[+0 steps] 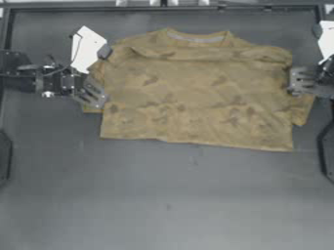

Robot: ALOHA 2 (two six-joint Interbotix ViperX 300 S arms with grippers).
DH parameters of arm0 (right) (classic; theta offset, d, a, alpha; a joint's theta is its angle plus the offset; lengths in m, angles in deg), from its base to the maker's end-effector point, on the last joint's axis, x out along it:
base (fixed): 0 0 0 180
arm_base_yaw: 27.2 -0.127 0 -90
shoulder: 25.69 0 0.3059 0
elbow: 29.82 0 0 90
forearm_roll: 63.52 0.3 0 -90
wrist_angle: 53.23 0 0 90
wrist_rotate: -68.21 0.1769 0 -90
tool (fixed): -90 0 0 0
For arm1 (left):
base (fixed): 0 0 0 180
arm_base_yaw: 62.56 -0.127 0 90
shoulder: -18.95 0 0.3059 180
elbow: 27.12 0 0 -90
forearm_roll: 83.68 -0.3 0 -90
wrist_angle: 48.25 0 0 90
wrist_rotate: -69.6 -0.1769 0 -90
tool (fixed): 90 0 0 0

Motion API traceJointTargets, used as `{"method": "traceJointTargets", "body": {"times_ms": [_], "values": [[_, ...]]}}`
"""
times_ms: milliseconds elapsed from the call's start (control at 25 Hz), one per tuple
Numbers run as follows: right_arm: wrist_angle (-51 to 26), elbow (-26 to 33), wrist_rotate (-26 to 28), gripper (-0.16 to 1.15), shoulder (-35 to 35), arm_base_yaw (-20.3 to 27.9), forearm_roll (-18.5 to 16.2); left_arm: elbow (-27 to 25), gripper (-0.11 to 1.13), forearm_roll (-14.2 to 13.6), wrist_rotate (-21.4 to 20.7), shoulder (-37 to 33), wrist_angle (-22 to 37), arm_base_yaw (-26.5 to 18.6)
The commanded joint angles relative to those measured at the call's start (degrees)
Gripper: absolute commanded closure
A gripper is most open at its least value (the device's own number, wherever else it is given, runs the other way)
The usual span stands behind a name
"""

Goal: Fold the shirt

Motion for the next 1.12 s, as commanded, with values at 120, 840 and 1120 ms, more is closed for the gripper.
{"method": "traceJointTargets", "body": {"times_ms": [120, 840, 1120], "values": [[0.18, 0.62, -0.35, 0.04, -0.09, 0.00, 0.09, 1.23, 1.00, -0.18, -0.09, -3.60, -0.18, 0.44], [0.79, 1.14, -3.52, 0.91, 2.02, -2.37, 2.72, 1.93, 1.00, -0.26, -0.09, -4.31, 0.09, 1.32], [-1.67, 4.92, -3.60, 0.91, 10.20, -5.10, 2.90, 6.24, 1.00, -0.44, -3.87, -6.15, 5.45, 2.29]]}}
